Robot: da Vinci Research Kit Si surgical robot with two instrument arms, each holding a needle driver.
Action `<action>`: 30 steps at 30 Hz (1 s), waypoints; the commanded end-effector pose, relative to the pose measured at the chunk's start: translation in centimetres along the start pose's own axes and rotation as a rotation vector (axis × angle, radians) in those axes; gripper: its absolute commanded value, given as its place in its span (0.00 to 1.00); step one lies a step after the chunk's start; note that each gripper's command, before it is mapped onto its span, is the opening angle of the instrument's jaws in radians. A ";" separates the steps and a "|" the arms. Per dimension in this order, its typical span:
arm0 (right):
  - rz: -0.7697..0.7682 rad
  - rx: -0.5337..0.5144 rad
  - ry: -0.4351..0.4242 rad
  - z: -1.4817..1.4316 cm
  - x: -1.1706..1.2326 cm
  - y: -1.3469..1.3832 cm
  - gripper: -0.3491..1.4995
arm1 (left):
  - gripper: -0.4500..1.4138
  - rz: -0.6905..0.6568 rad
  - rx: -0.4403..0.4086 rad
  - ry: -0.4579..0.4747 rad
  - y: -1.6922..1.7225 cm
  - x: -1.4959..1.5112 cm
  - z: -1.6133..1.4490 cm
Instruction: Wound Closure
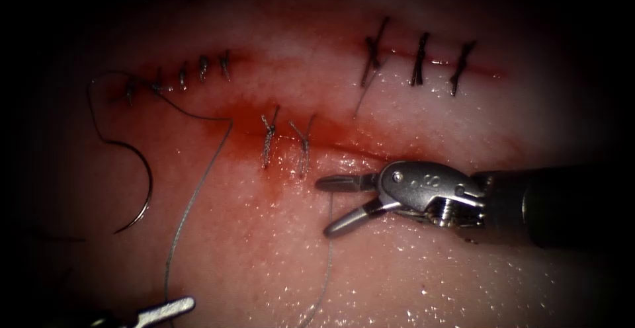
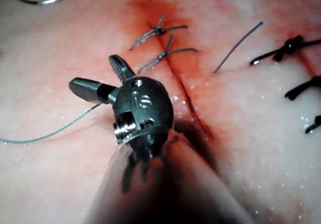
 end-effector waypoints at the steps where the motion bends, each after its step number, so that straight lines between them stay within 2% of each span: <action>1: 0.001 0.005 -0.004 0.08 -0.08 -0.03 0.61 | 0.86 0.001 -0.006 -0.002 0.03 0.05 0.09; 5: 0.001 0.017 -0.004 0.11 -0.07 -0.05 0.61 | 0.86 0.059 -0.016 -0.061 -0.03 -0.07 0.30; 6: 0.001 0.016 -0.004 0.12 -0.07 -0.06 0.61 | 0.85 0.065 -0.015 -0.076 -0.04 -0.10 0.33; 7: 0.001 0.019 -0.004 0.12 -0.07 -0.06 0.61 | 0.77 0.065 -0.009 -0.091 -0.04 -0.12 0.36; 8: 0.001 0.023 -0.001 0.12 -0.07 -0.07 0.61 | 0.24 0.065 -0.005 -0.123 -0.06 -0.16 0.41; 9: 0.001 0.024 -0.002 0.12 -0.07 -0.07 0.60 | 0.00 0.060 -0.026 -0.146 -0.07 -0.21 0.42; 10: 0.002 0.024 -0.002 0.11 -0.06 -0.07 0.59 | 0.00 0.046 -0.032 -0.150 -0.08 -0.23 0.41; 13: 0.005 0.029 0.001 0.08 -0.04 -0.06 0.58 | 0.00 -0.184 -0.012 -0.129 -0.16 -0.39 0.35; 14: 0.007 0.027 0.004 0.06 -0.02 -0.05 0.57 | 0.00 -0.283 0.003 -0.128 -0.19 -0.47 0.33; 15: 0.004 0.022 0.010 0.04 0.00 -0.04 0.57 | 0.00 -0.474 0.042 -0.130 -0.24 -0.60 0.30; 16: 0.004 0.022 0.010 0.04 0.00 -0.04 0.57 | 0.00 -0.474 0.042 -0.130 -0.24 -0.60 0.30; 18: -0.033 0.007 0.050 -0.06 0.13 -0.02 0.55 | 0.00 -0.789 0.158 -0.131 -0.40 -1.07 0.26; 20: -0.054 -0.008 0.067 -0.14 0.23 -0.01 0.53 | 0.00 -0.868 0.199 -0.135 -0.45 -1.27 0.28; 21: -0.075 -0.024 0.079 -0.20 0.34 -0.01 0.51 | 0.00 -0.955 0.222 -0.128 -0.46 -1.39 0.31; 23: -0.080 -0.028 0.084 -0.22 0.38 -0.01 0.51 | 0.00 -0.992 0.224 -0.121 -0.47 -1.44 0.32; 25: -0.090 -0.040 0.089 -0.23 0.48 0.00 0.43 | 0.00 -1.114 0.252 -0.069 -0.47 -1.55 0.38; 30: -0.104 -0.029 0.087 -0.01 0.39 -0.01 0.42 | 0.00 -1.204 0.295 0.044 -0.63 -1.50 0.63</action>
